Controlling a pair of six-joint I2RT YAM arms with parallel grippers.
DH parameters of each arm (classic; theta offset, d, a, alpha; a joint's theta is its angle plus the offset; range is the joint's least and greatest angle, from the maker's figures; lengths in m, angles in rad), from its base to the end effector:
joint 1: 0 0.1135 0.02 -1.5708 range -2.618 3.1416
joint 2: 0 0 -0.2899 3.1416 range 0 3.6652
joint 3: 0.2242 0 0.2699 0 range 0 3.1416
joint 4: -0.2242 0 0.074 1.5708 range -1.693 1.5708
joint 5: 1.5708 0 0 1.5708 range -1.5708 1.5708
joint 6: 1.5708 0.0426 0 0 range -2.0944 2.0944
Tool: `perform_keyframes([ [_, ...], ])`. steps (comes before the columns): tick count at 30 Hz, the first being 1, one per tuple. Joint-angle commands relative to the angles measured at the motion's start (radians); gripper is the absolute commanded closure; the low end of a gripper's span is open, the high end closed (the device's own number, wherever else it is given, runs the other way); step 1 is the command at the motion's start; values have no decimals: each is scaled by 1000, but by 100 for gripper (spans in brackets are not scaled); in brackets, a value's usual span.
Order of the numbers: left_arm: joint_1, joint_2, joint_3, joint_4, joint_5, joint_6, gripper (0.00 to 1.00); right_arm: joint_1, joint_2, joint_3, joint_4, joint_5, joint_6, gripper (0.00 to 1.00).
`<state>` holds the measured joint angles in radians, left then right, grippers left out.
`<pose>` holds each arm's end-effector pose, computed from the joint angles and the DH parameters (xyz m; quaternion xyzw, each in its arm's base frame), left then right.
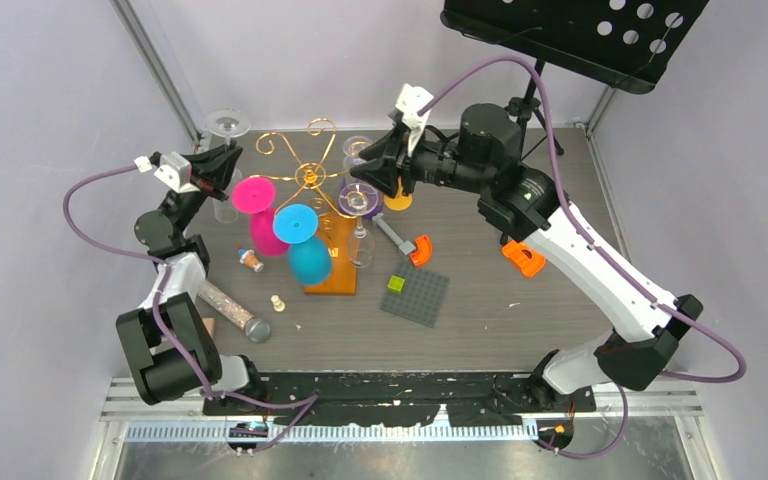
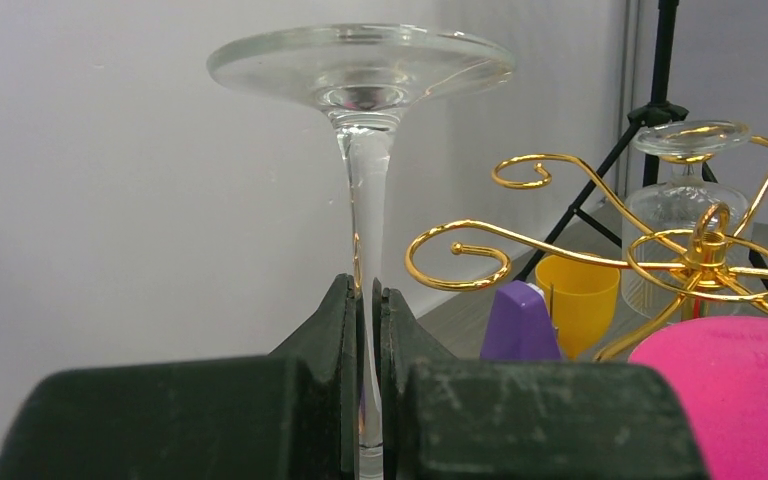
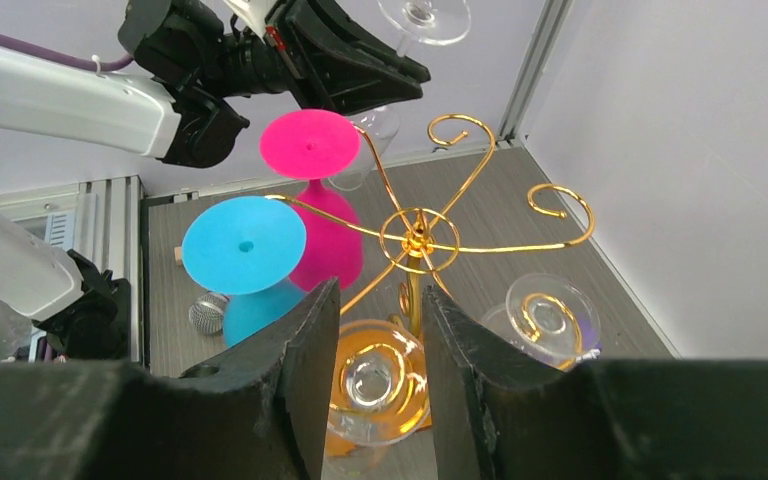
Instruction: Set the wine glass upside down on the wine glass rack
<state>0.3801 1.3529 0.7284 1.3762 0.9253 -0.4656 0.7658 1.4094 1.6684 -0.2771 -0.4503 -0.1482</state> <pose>0.2714 0.0718 0.3594 0.2271 0.4930 -0.2126 0.8125 0.2212 0.2385 0.5230 -0.4473 0.5551 0.3593 0.6023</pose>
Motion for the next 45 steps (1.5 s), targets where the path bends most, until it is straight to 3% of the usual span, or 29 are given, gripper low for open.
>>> perform_keyframes([
  [1,4,16,57,112,44,-16,100,30,50,99,-37,52,-20,57],
  [16,-39,52,61,113,134,-12,100,73,332,410,-130,30,87,57],
  [39,-90,63,49,112,215,7,100,78,488,450,-119,10,86,58],
  [45,-102,75,60,112,233,0,100,79,496,442,-121,30,64,63],
])
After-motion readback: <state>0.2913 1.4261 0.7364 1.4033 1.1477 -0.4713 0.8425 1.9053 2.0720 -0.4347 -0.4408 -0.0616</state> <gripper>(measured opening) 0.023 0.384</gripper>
